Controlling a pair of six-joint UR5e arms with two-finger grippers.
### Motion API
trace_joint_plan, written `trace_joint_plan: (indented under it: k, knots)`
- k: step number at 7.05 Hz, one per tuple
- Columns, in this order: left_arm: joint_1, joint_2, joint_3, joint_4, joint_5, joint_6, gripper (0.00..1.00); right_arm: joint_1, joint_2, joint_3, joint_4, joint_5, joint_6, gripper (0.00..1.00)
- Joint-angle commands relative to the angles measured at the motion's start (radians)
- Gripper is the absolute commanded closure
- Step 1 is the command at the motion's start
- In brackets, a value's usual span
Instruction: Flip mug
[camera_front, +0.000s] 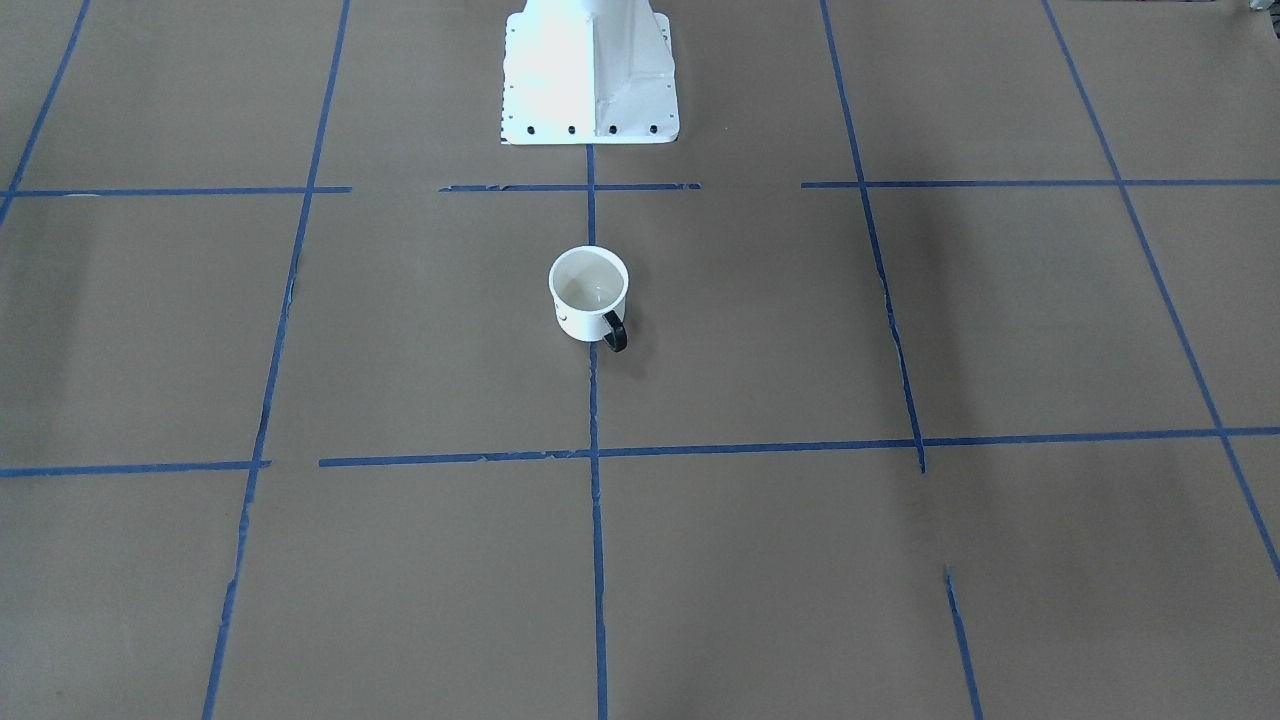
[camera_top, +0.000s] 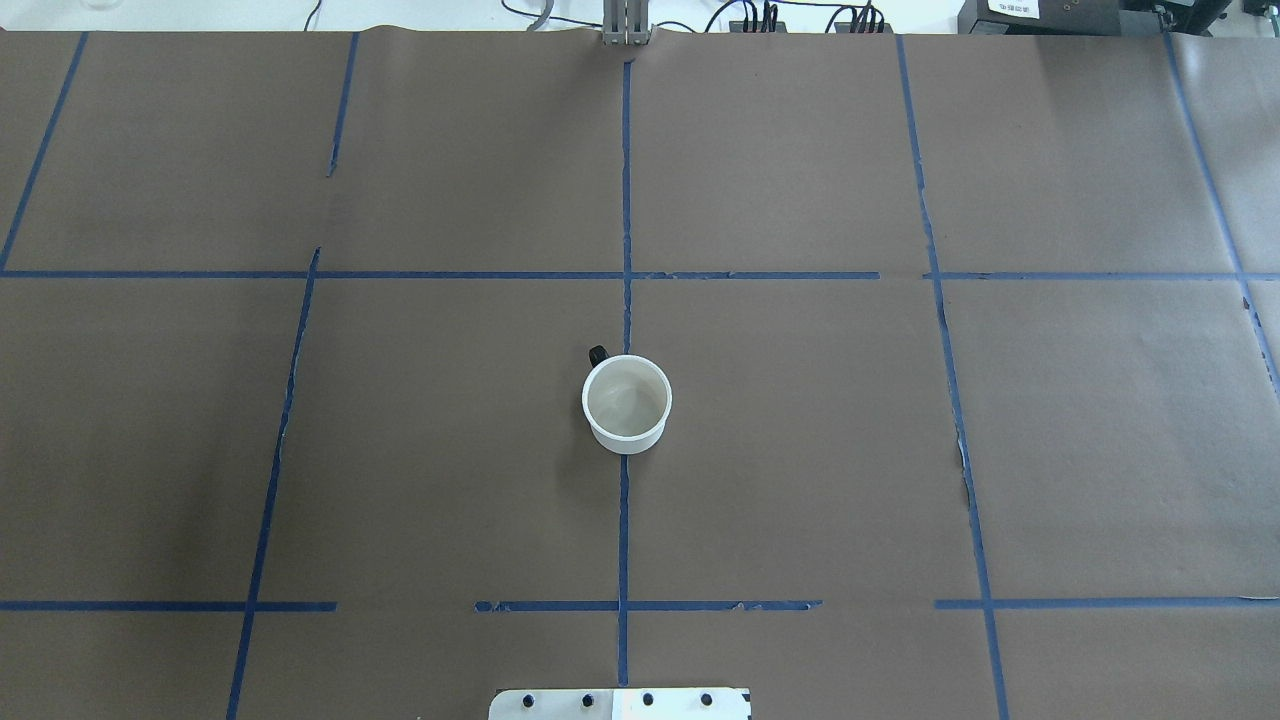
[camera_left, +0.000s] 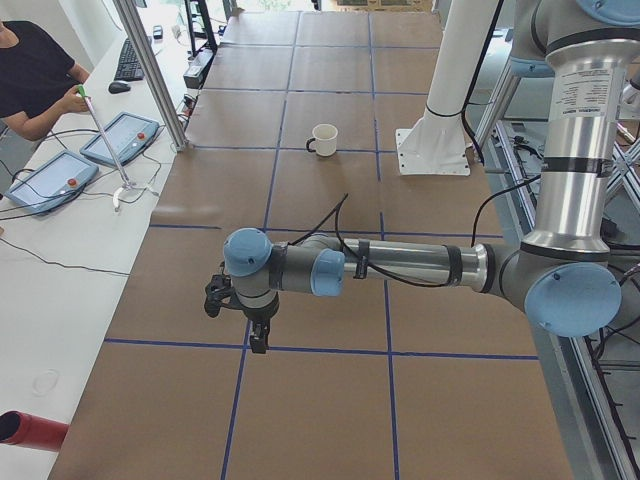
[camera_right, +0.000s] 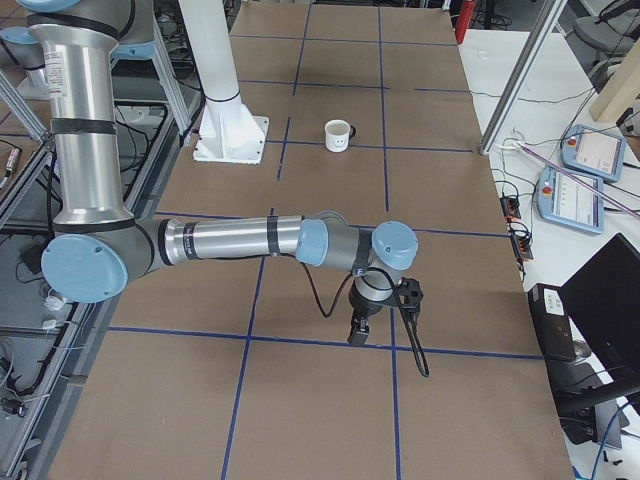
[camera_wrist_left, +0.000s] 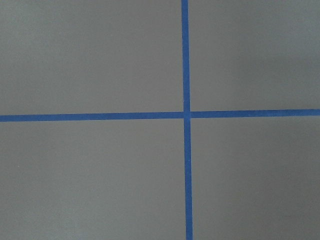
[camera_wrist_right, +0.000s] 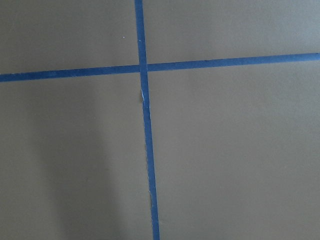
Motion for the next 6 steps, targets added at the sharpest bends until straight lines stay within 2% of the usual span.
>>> trace_joint_plan:
  k: [1, 6]
  knots:
    - [0.0, 0.0, 0.0, -0.001, 0.0, 0.0, 0.0, 0.0, 0.0, 0.0, 0.0, 0.0, 0.0, 0.0]
    - [-0.002, -0.008, 0.0, 0.001, 0.0, 0.0, 0.0, 0.0, 0.0, 0.0, 0.0, 0.0, 0.0, 0.0]
